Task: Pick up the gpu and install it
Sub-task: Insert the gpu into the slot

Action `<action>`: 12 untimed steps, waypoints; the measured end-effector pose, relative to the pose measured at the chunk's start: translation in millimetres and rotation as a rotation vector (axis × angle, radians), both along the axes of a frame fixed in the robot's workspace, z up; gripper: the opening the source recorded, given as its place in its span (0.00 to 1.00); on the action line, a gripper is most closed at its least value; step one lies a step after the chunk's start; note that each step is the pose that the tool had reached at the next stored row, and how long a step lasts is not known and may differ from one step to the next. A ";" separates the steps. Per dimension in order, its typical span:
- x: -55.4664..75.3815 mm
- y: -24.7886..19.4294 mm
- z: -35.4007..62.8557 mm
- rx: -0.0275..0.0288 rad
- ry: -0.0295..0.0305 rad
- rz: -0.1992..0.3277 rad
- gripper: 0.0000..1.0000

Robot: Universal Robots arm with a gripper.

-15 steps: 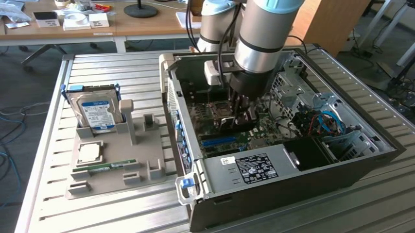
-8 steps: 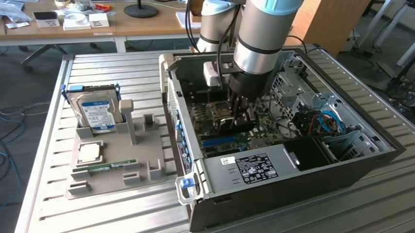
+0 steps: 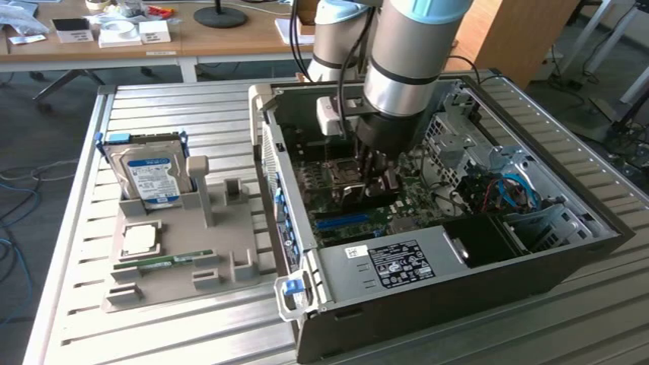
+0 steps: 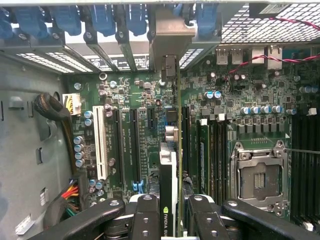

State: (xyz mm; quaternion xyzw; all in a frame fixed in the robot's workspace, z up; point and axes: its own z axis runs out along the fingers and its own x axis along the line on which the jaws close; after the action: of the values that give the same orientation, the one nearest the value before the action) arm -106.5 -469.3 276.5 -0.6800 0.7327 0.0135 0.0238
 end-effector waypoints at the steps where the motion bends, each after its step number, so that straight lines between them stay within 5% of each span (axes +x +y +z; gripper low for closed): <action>1: -0.3 0.0 0.0 0.0000 -0.0001 0.000 0.27; 12: -2.5 -0.4 -1.1 -0.0053 0.0000 0.000 0.27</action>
State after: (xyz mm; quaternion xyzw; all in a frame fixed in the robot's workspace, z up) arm -108.9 -469.6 275.3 -0.6801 0.7327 0.0115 0.0221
